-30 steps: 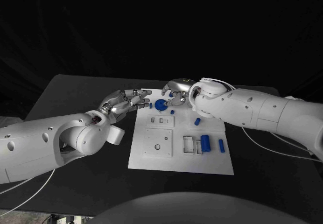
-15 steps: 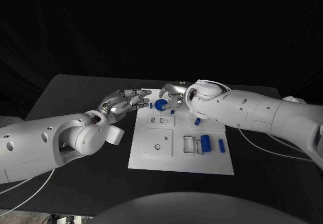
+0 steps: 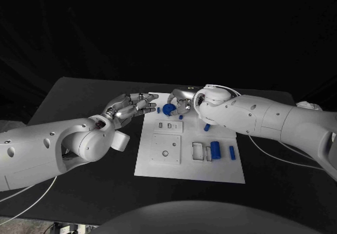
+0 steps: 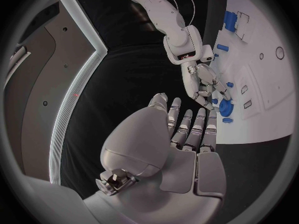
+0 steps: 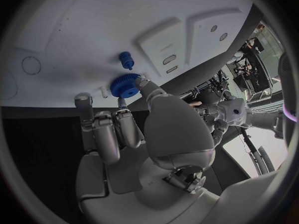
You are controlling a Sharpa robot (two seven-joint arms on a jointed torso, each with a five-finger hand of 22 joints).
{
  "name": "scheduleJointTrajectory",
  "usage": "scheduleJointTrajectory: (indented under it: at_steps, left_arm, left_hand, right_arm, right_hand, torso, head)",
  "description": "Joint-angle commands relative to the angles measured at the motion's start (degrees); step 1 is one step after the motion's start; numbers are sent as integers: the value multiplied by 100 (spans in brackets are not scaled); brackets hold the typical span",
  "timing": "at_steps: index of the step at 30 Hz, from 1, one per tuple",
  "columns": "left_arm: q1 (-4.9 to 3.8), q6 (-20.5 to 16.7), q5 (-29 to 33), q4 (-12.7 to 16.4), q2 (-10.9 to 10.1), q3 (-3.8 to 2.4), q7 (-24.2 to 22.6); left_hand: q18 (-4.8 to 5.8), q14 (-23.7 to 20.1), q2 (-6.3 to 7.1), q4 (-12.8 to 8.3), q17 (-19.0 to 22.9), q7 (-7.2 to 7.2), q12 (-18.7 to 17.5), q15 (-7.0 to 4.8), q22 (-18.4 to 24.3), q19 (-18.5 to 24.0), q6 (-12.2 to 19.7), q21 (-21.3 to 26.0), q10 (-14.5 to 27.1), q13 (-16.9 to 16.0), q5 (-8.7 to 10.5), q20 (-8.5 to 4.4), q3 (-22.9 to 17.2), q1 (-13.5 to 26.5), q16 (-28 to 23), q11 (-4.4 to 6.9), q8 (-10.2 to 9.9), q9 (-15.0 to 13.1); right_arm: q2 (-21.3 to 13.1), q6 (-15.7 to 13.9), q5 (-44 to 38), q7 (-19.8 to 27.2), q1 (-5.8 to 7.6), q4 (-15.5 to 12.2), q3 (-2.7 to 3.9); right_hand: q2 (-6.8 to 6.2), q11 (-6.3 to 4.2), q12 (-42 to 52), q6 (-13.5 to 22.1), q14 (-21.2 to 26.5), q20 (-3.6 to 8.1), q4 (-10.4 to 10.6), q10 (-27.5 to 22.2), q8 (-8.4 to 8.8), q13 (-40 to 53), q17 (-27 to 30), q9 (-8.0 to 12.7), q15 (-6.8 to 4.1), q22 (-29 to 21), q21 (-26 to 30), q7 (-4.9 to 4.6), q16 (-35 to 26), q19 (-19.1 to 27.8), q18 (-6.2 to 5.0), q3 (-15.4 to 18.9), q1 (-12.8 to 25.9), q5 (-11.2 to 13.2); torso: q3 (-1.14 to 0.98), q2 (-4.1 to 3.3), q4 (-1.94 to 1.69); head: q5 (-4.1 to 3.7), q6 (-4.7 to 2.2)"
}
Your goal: Assemble the parts on the task board
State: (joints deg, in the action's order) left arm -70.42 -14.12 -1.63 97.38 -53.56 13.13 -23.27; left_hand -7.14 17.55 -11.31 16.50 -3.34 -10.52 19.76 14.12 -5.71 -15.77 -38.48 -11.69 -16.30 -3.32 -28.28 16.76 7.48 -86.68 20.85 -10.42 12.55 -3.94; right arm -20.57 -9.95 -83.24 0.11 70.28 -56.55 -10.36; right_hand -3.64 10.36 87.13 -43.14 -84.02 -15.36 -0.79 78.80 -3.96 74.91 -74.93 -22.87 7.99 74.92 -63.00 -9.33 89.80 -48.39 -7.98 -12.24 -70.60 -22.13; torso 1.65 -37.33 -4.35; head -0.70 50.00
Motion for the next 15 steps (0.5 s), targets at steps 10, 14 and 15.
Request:
scheduleJointTrajectory:
  at_steps: [10, 14, 15]
  left_arm:
    - [-2, 100, -49, 10, 13, -4, -53]
    - [-2, 98, -49, 10, 12, -4, -53]
    - [-2, 96, -49, 10, 11, -4, -52]
  left_hand:
    - [88, 32, -4, 13, -7, -126, 46, 1, -4, -28, 16, -31, -36, -7, -27, -9, -37, -75, 44, -28, 33, 3]
    - [88, 32, -4, 13, -7, -128, 49, 1, -4, -26, 15, -30, -38, -8, -26, -9, -38, -75, 45, -30, 34, 2]
    - [88, 32, -4, 13, -7, -128, 49, 1, -4, -26, 15, -30, -38, -8, -26, -9, -38, -75, 45, -30, 34, 2]
  right_arm:
    - [42, 194, -80, -49, -11, 71, 0]
    - [43, 128, -57, -15, -11, 76, 0]
    - [43, 110, -51, -8, -11, 77, 0]
  right_hand:
    - [49, -37, -33, -435, -230, -2, -44, -104, -160, 1200, -1412, -125, -5, 409, 86, 3, -49, 146, -14, -78, -38, -644]
    - [71, -63, -19, -602, -254, -1, -35, -49, -253, 1213, -1418, -248, -30, 418, 66, 61, -44, 124, -9, -127, -13, -697]
    - [76, -66, -17, -624, -260, -1, -31, -41, -269, 1215, -1419, -271, -34, 419, 63, 70, -43, 121, -8, -132, -5, -696]
  torso:
    - [3, -1, 3]
    - [4, 1, 2]
    - [4, 2, 3]
  head:
    - [6, 0]
    - [12, 0]
    - [12, 0]
